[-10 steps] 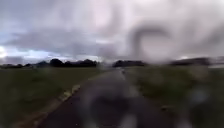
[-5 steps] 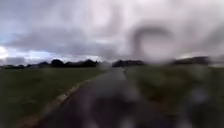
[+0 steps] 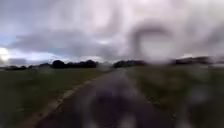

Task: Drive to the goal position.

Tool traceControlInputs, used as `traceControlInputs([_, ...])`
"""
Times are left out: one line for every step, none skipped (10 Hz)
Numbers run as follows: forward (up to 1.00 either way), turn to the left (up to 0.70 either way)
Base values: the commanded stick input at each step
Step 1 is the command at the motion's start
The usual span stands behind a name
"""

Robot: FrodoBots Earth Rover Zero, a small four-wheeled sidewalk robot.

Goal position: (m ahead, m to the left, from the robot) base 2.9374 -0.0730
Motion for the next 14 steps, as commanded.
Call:
traceControlInputs([0.70, 0.00])
traceControlInputs([0.70, 0.00])
traceControlInputs([0.70, 0.00])
traceControlInputs([0.70, 0.00])
traceControlInputs([0.70, 0.00])
traceControlInputs([0.70, 0.00])
traceControlInputs([0.70, 0.00])
traceControlInputs([0.70, 0.00])
traceControlInputs([0.70, 0.00])
traceControlInputs([0.70, 0.00])
traceControlInputs([0.70, 0.00])
traceControlInputs([0.70, 0.00])
traceControlInputs([0.70, 0.00])
traceControlInputs([0.70, 0.00])
